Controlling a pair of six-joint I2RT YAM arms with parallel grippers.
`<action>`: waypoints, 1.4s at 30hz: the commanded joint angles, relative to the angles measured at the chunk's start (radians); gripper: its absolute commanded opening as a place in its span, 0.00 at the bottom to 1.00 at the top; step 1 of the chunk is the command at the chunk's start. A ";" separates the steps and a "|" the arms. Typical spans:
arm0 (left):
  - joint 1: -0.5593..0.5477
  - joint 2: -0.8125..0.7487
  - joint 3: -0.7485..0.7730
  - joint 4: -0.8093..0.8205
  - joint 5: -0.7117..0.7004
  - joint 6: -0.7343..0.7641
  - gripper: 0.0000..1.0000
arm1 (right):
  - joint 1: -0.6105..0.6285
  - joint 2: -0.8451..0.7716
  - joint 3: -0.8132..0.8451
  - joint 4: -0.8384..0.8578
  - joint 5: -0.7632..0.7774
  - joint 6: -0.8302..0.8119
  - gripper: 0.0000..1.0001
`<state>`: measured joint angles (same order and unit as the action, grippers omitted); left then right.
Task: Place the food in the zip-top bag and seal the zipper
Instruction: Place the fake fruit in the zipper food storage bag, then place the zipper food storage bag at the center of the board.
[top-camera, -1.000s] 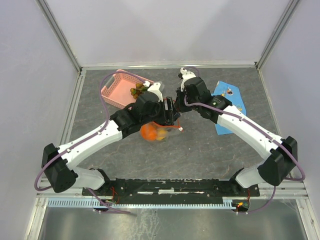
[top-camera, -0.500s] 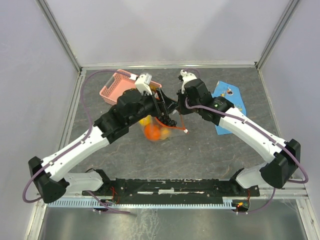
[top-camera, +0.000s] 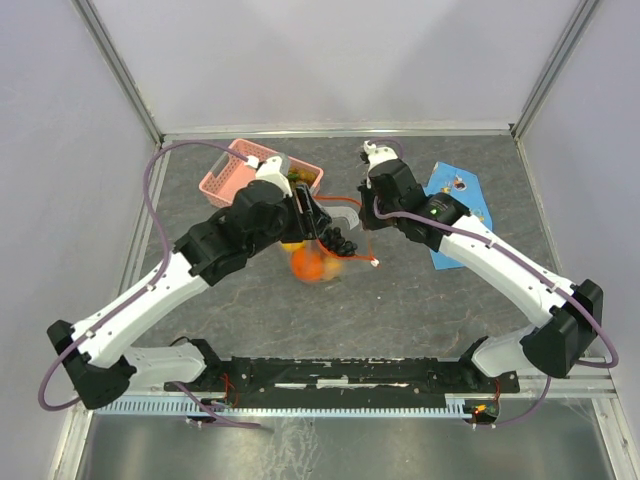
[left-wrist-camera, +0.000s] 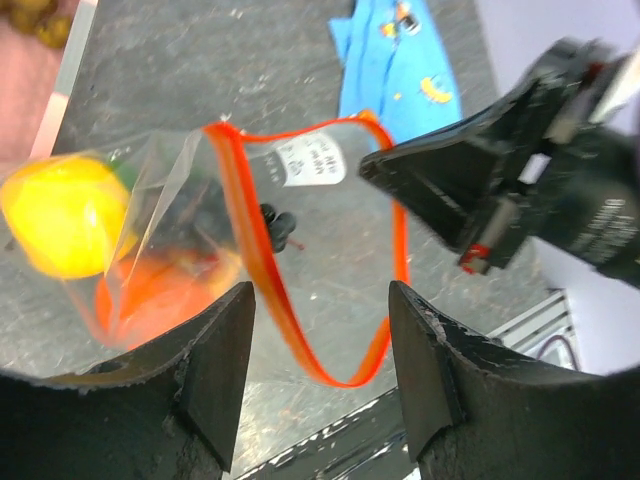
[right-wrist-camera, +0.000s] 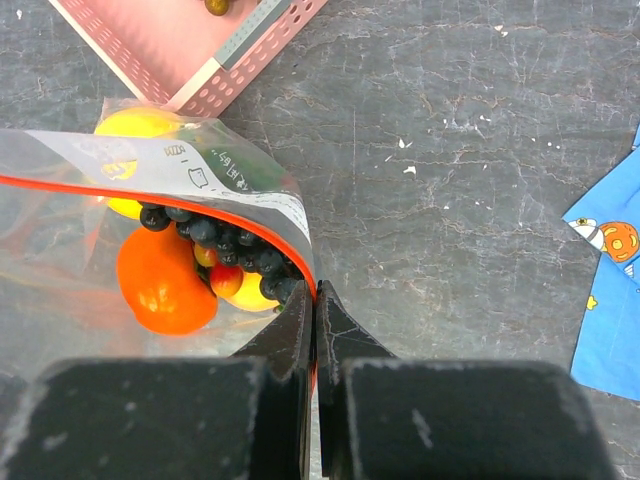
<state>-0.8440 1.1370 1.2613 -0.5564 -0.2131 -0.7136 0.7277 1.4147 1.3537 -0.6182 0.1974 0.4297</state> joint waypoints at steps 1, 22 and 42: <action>0.000 0.063 0.051 -0.083 -0.016 -0.015 0.62 | 0.001 -0.033 0.050 0.015 0.019 -0.015 0.02; 0.002 0.263 0.176 -0.056 0.162 0.065 0.03 | 0.001 -0.168 0.082 -0.171 0.254 -0.161 0.02; 0.102 0.267 0.206 -0.023 0.200 0.117 0.55 | 0.002 -0.223 -0.083 -0.031 0.315 -0.102 0.02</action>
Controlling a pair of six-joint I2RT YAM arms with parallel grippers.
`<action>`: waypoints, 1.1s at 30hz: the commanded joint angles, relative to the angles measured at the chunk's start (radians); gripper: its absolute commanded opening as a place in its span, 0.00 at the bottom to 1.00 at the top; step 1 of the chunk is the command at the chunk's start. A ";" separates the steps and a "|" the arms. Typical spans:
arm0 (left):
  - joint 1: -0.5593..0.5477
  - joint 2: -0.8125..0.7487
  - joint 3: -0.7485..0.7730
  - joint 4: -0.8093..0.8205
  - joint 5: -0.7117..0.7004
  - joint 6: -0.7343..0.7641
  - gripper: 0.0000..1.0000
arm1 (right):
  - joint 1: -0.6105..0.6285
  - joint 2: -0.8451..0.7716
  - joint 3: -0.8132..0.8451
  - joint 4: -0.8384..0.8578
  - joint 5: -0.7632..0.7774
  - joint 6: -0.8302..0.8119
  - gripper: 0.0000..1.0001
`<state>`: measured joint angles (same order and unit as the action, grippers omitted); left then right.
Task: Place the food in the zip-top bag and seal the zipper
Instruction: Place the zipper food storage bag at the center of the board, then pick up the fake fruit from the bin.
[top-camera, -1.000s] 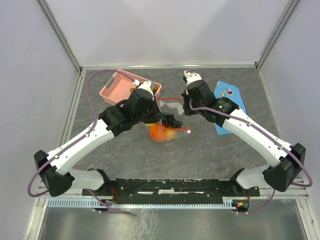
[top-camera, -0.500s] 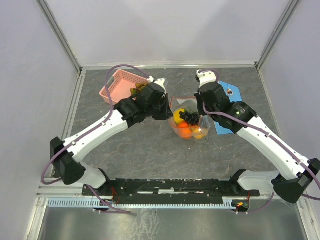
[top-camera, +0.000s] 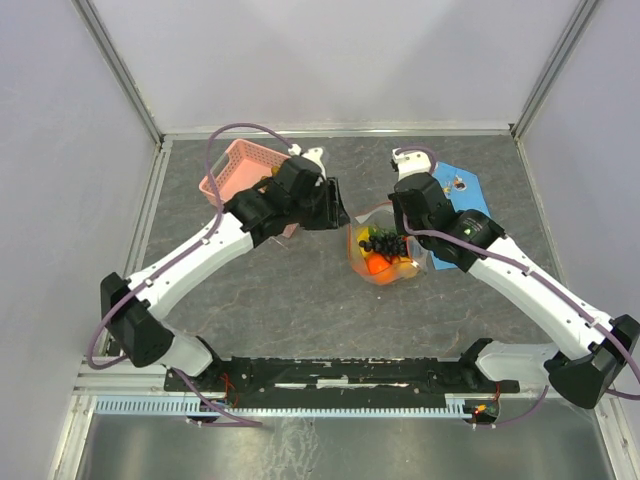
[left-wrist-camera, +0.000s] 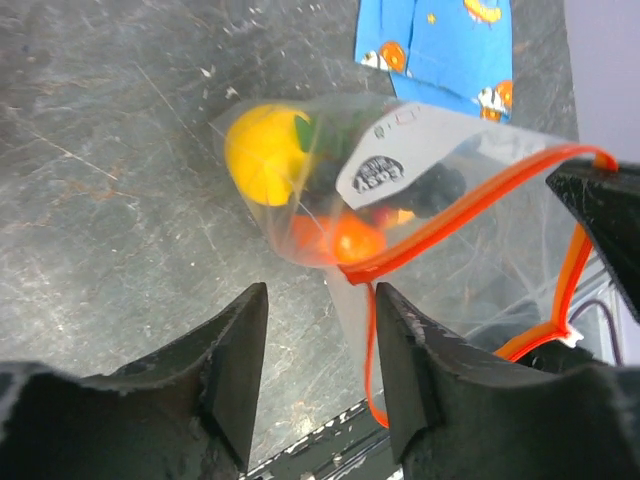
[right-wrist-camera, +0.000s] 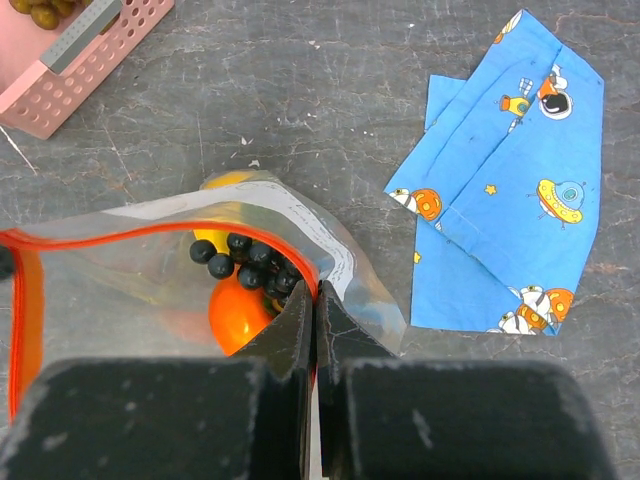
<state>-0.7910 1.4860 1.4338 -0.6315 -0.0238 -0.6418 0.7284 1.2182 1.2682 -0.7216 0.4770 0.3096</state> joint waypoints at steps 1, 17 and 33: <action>0.062 -0.099 0.021 0.062 0.004 0.056 0.59 | 0.001 -0.022 0.003 0.070 0.033 0.020 0.02; 0.516 -0.093 -0.150 0.200 0.107 -0.092 0.70 | 0.001 -0.046 0.010 0.104 0.015 0.010 0.02; 0.580 0.300 0.008 0.336 0.056 -0.224 0.64 | 0.002 -0.057 -0.030 0.164 0.012 -0.027 0.01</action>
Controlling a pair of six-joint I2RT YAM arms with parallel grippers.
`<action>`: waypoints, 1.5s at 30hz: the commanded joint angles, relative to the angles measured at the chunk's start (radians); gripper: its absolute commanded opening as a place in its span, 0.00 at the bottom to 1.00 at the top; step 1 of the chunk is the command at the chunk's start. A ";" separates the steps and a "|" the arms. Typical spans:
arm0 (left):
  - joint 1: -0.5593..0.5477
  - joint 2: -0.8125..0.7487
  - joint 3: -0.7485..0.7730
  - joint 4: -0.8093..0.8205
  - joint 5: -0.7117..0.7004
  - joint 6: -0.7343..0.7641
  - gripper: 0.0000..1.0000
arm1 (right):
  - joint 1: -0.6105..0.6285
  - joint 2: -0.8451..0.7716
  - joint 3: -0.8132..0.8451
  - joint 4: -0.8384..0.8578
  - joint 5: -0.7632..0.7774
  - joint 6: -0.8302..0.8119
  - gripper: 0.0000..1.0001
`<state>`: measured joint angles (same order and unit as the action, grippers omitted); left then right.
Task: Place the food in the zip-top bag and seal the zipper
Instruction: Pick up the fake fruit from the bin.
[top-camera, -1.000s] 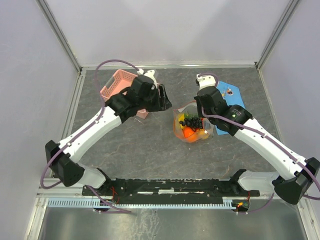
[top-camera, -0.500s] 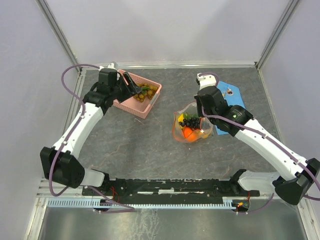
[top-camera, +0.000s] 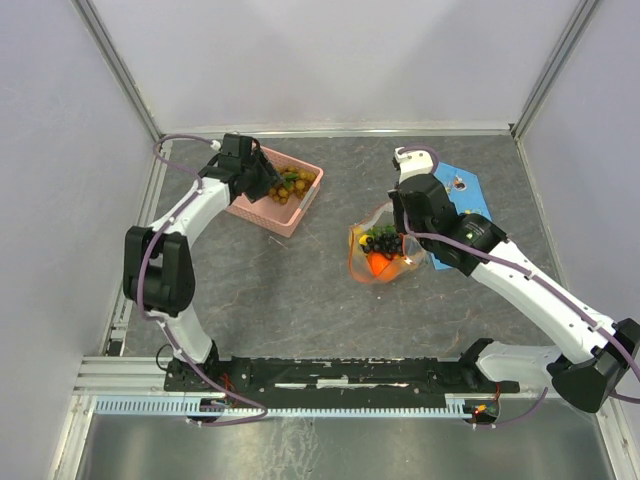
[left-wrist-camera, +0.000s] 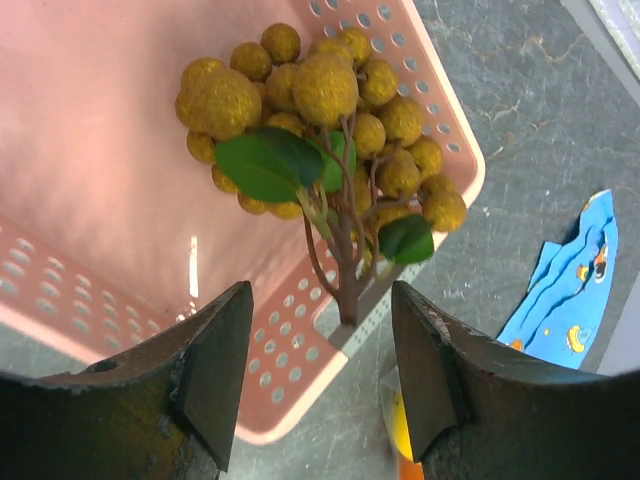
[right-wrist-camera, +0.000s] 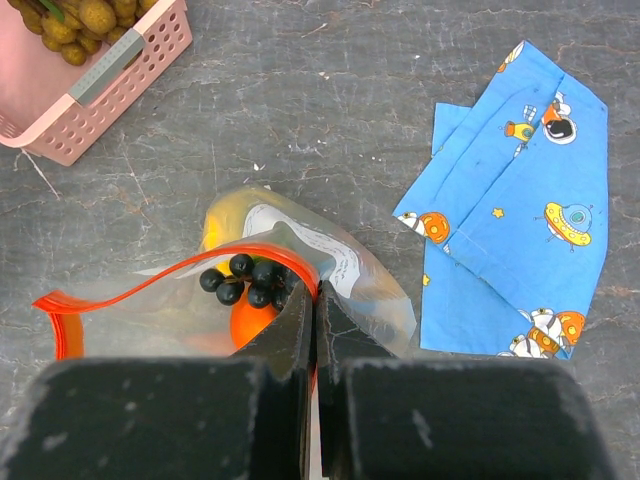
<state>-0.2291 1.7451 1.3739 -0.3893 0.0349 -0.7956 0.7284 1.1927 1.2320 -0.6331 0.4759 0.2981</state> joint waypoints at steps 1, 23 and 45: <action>0.020 0.056 0.080 0.099 0.002 -0.074 0.63 | 0.001 -0.032 0.006 0.074 0.013 -0.016 0.01; 0.028 0.111 0.103 0.085 0.053 -0.085 0.43 | -0.001 -0.019 0.016 0.056 0.018 -0.040 0.02; 0.027 -0.134 0.115 -0.046 0.076 0.189 0.03 | -0.001 -0.011 0.016 0.068 0.011 -0.030 0.02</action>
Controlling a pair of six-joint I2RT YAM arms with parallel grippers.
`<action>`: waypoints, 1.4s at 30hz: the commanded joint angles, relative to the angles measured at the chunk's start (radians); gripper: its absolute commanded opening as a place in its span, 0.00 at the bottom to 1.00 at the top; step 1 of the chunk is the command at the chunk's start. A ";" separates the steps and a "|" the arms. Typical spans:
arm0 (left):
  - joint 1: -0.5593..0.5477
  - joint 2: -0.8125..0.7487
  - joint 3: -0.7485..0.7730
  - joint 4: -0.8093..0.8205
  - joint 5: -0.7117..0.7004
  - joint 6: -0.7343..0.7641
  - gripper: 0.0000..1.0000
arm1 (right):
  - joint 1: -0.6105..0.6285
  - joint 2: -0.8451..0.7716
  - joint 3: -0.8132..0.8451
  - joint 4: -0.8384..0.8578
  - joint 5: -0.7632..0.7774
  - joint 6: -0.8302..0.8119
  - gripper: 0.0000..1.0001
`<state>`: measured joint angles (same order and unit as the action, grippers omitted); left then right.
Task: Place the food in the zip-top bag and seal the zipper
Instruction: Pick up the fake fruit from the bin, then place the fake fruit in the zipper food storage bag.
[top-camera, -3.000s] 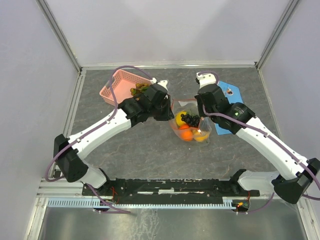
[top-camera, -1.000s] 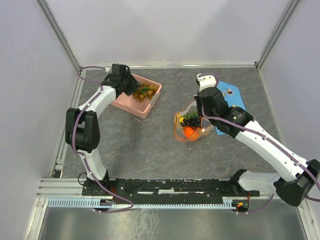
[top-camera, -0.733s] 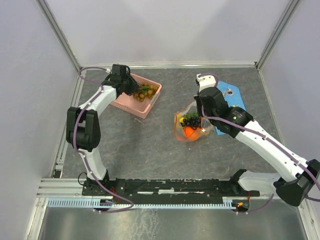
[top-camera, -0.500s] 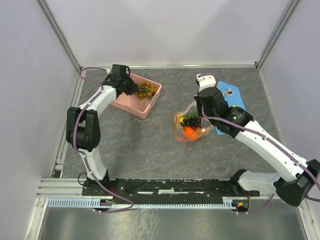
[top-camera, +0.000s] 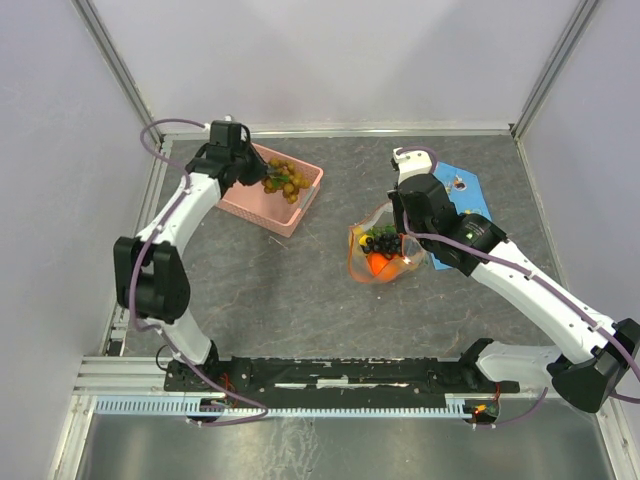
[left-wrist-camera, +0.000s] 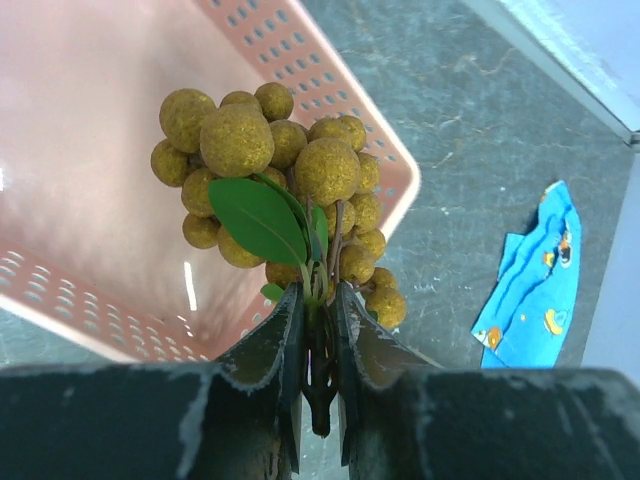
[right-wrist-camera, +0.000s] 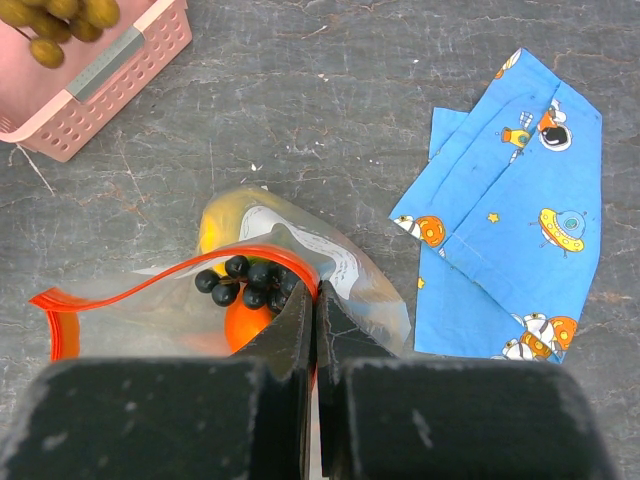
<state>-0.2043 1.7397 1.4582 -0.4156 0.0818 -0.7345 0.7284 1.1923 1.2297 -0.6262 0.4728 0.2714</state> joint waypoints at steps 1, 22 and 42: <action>0.003 -0.149 0.027 -0.029 0.045 0.144 0.03 | -0.001 -0.009 0.019 0.062 0.013 -0.003 0.02; -0.259 -0.693 -0.235 0.082 0.228 0.202 0.03 | -0.001 0.113 0.087 0.054 -0.102 0.104 0.02; -0.514 -0.828 -0.478 0.331 0.048 0.081 0.03 | -0.001 0.079 0.111 -0.041 -0.104 0.271 0.02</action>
<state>-0.6827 0.9470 1.0050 -0.1917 0.2085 -0.6094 0.7284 1.3079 1.3025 -0.6750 0.3580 0.4786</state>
